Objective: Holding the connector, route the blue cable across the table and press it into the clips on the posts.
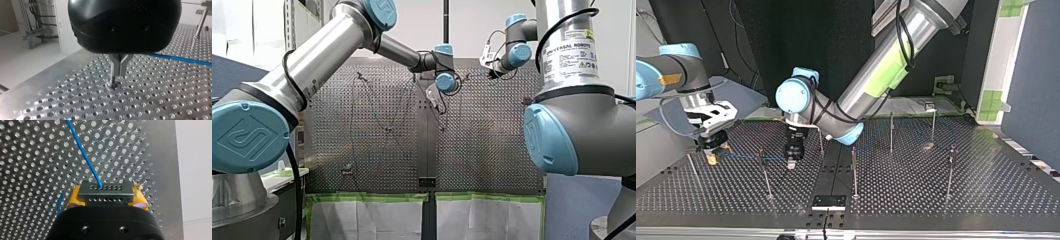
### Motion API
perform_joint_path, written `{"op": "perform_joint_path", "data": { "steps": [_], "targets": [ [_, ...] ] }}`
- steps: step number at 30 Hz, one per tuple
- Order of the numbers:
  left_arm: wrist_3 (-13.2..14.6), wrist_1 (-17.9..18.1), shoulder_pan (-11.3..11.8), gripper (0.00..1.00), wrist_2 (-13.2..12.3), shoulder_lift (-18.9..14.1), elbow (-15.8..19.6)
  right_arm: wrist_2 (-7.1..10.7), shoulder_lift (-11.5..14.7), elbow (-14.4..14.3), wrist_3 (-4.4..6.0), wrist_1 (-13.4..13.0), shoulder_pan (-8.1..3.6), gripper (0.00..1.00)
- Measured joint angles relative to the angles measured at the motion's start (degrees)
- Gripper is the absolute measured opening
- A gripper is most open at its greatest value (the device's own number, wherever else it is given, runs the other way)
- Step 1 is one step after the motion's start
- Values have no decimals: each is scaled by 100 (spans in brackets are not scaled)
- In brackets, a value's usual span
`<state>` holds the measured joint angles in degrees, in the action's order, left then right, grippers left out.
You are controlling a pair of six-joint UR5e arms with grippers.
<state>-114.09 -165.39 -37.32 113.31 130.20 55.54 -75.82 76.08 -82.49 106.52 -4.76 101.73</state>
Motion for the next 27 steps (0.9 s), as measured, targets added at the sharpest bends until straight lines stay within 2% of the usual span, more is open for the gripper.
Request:
{"op": "perform_joint_path", "data": {
  "steps": [4, 6, 7, 8, 9, 10, 11, 12, 27],
  "targets": [
    [7, -85, -15, 4, -17, 0, 2, 48, -6, 6, 2, -14, -41, 0],
    [13, -155, -42, 29, -31, 0, 5, 62, -7, 7, 1, -16, -52, 0],
    [15, -191, -57, 29, -33, 0, 5, 67, -7, 7, -2, -16, -56, 0],
    [16, -227, -73, 59, -33, -1, 5, 70, -8, 8, -5, -17, -58, 0],
    [14, -280, -97, 78, -28, -1, 6, 72, -8, 8, -7, -16, -59, 0],
    [12, -326, -116, 78, -21, -1, 6, 74, -9, 8, -10, -17, -59, 0],
    [10, -376, -134, 96, -8, -1, 6, 77, -9, 8, -11, -17, -60, 0],
    [7, -439, -158, 100, 19, 0, 7, 80, -10, 8, -12, -17, -60, 0],
    [-80, -1112, -375, 100, 202, -22, 55, 113, -16, 8, -1, -34, -62, 0]
  ]
}}
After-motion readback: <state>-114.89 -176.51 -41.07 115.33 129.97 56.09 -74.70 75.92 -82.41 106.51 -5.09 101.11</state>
